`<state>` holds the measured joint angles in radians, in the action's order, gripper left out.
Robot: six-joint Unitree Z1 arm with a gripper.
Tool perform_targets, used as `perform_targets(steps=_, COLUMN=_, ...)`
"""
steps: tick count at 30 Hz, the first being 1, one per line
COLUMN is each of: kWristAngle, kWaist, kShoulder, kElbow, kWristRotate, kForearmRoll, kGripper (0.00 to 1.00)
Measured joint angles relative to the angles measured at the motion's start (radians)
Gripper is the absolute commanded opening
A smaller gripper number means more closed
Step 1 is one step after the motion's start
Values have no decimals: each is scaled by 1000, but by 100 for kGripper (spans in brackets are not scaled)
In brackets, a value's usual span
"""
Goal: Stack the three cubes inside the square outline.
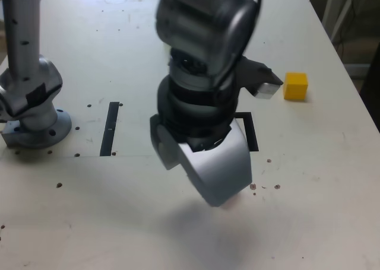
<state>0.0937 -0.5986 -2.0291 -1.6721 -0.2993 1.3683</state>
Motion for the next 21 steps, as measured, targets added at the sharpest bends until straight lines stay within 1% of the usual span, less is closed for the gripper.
perform_targets(steps=5, kWristAngle=26, kWaist=41, kShoulder=-34, kElbow=-3, kWristRotate=32, kForearmRoll=22, kGripper=99)
perform_targets(steps=12, kWristAngle=68, kWaist=62, kShoulder=-78, kElbow=-14, kWristRotate=67, kForearmRoll=18, kGripper=99)
perform_targets(steps=18, kWristAngle=63, kWaist=62, kShoulder=-115, kElbow=15, kWristRotate=98, kForearmRoll=2, kGripper=99)
perform_targets(steps=21, kWristAngle=61, kWaist=62, kShoulder=-117, kElbow=41, kWristRotate=111, kForearmRoll=-32, kGripper=96)
